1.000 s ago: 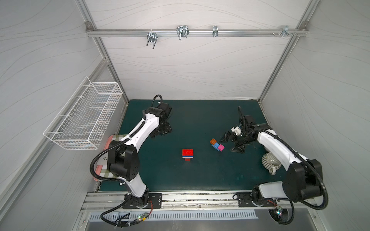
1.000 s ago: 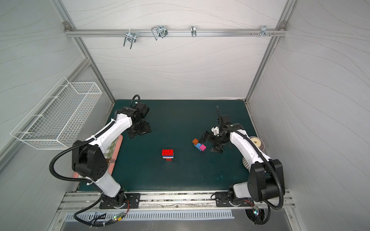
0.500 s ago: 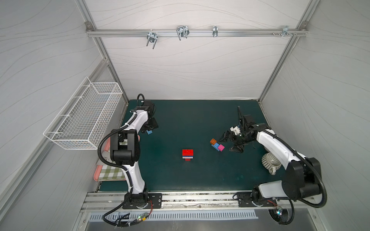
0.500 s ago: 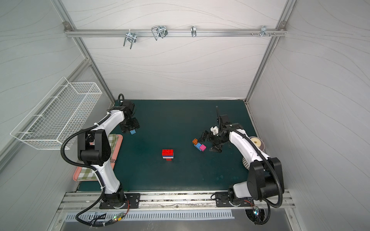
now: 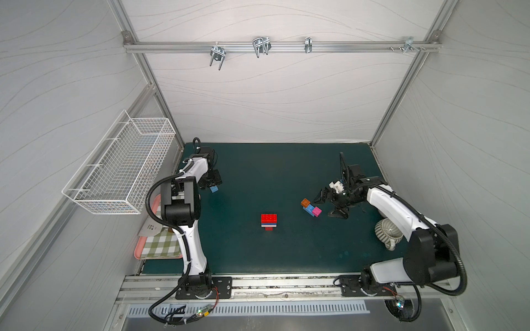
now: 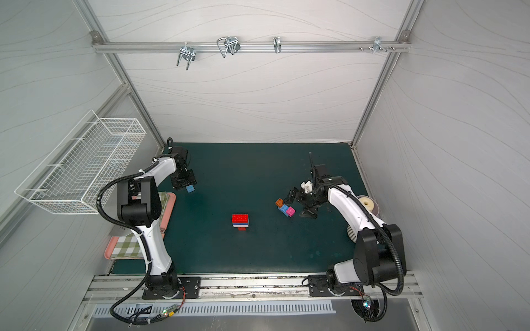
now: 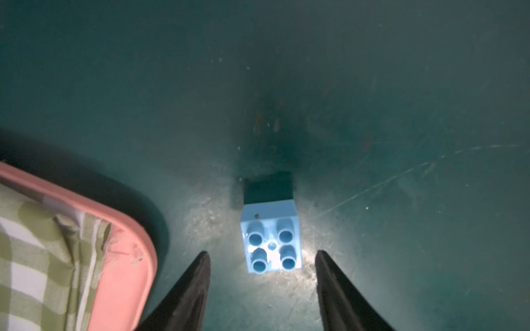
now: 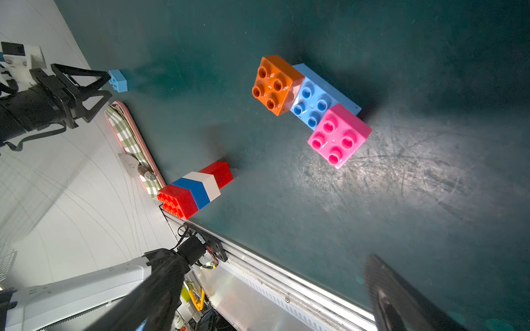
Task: Assemble a carrot with lego
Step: Pick up the lego brick from the center of the board.
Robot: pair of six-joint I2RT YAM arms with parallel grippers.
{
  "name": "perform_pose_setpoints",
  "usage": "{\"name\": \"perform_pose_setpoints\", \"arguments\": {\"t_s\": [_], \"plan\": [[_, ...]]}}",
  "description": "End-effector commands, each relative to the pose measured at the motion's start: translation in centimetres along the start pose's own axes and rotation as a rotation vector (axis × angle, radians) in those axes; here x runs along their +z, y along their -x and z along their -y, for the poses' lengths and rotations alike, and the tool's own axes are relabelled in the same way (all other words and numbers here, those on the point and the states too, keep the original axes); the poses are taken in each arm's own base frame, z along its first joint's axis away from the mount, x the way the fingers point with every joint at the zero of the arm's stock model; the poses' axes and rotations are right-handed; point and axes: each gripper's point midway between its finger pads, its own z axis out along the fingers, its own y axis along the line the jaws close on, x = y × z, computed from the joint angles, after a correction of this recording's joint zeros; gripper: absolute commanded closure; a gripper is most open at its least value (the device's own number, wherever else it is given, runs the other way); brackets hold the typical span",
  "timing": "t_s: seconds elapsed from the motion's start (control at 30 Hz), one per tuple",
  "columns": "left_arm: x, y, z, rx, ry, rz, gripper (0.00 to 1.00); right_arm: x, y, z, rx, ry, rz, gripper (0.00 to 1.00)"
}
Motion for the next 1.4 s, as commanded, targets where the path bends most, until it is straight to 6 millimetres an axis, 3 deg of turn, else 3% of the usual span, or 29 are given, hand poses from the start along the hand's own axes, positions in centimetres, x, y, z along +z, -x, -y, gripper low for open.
{"name": "perform_pose_setpoints", "arguments": {"t_s": [0.0, 0.47, 1.2, 1.37], "plan": [[0.0, 1.9, 0.5, 0.016, -0.013, 0.041, 0.43, 0.2, -0.3, 0.0, -0.010, 0.008, -0.019, 0.01], [1.2, 1.7, 0.4, -0.005, 0.007, 0.026, 0.57, 0.2, 0.0, 0.3, 0.000, -0.001, -0.013, 0.01], [2.1, 1.0, 0.4, -0.020, 0.005, 0.003, 0.63, -0.2, 0.2, 0.7, 0.010, -0.005, -0.005, 0.01], [1.9, 1.0, 0.6, -0.025, -0.012, 0.002, 0.71, -0.2, 0.4, 0.7, 0.016, -0.001, -0.001, 0.01]]}}
